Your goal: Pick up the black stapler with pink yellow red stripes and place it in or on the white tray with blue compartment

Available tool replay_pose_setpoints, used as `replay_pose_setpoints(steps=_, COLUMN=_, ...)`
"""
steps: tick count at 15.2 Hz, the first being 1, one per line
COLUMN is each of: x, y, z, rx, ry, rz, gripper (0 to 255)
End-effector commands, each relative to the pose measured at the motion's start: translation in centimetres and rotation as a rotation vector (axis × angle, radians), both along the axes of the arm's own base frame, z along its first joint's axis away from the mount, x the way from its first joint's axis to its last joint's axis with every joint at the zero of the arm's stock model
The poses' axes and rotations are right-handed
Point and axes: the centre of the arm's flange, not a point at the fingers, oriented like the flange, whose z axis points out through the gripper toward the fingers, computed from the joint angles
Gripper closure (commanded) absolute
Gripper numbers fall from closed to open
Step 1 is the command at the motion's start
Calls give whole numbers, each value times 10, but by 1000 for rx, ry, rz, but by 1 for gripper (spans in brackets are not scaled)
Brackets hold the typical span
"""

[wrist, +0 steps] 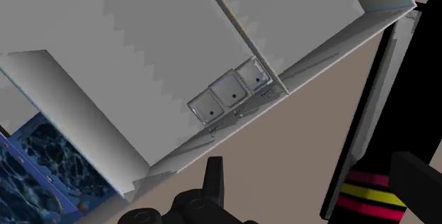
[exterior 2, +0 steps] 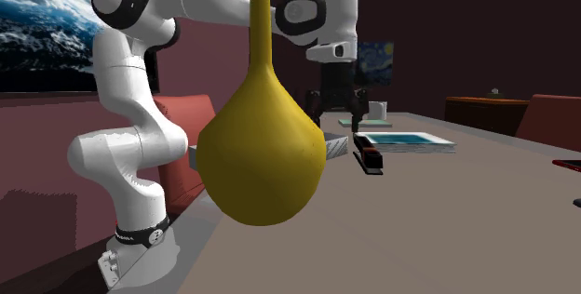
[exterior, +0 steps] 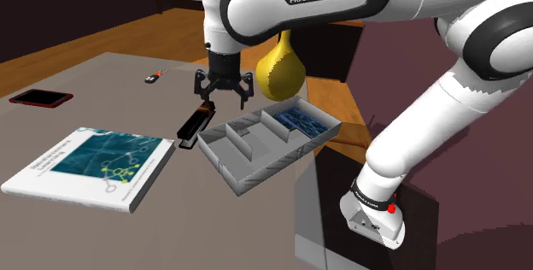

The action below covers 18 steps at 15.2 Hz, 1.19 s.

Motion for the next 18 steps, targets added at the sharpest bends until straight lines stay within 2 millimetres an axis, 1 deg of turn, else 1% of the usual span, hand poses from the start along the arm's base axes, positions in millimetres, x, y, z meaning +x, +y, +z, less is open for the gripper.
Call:
replay_pose_setpoints(steps=1, x=19, y=17, z=-7, rx=7, ry=9, rz=-88, gripper=0)
replay_pose_setpoints(steps=5, x=64, y=45, z=-19, rx=15, ry=26, rz=-247, gripper=0)
replay_pose_setpoints(steps=6, x=64, y=45, z=-19, rx=15, ry=26, rz=-249, gripper=0)
replay_pose_setpoints(steps=12, x=64, y=46, z=-51, rx=15, ry=26, rz=-249, gripper=0)
replay_pose_setpoints(steps=13, x=64, y=46, z=-59, rx=15, ry=26, rz=-249, gripper=0)
replay_pose_setpoints(steps=18, x=64, y=46, z=-59, rx=15, ry=26, rz=-249, gripper=0)
